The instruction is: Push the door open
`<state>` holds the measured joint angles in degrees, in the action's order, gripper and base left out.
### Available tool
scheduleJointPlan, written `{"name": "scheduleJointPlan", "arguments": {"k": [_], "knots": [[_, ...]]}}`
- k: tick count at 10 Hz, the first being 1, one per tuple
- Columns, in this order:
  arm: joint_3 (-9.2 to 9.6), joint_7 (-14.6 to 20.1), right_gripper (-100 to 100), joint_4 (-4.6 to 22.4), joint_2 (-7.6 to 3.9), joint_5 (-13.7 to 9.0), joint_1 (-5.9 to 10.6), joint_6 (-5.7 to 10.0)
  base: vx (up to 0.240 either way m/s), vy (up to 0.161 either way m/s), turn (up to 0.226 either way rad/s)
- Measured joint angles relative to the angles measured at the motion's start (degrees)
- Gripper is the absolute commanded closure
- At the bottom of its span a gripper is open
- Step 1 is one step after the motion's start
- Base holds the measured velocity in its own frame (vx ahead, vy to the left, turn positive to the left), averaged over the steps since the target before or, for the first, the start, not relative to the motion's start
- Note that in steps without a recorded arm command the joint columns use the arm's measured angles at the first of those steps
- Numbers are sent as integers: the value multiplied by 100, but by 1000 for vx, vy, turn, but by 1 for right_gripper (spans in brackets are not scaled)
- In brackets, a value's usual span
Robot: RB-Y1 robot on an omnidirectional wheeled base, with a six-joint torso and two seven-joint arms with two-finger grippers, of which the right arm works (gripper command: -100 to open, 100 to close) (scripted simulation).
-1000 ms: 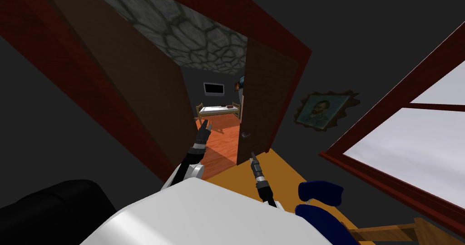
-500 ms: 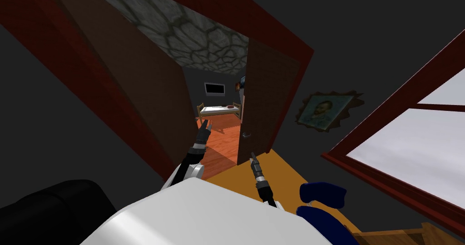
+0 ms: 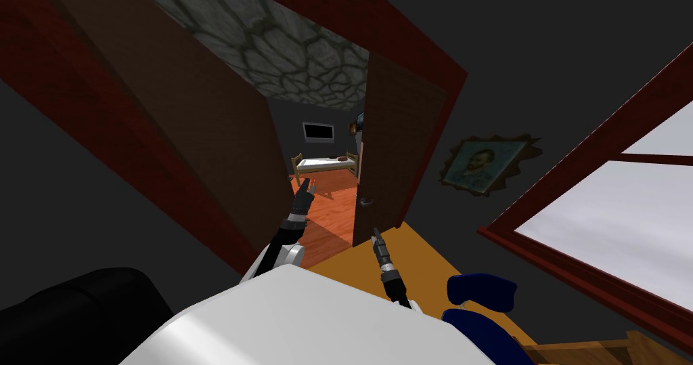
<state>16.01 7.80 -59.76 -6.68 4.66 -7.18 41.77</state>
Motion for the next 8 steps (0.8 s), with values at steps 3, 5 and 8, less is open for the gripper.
{"name": "scheduleJointPlan", "arguments": {"k": [3,5,8], "knots": [[1,0,-100,1,1,0,0,0,3,-2,-10],[0,0,-100,1,0,0,0,0,10,-7,-27],[79,35,-100,80,-14,33,21,30,35,-7,-29]]}}
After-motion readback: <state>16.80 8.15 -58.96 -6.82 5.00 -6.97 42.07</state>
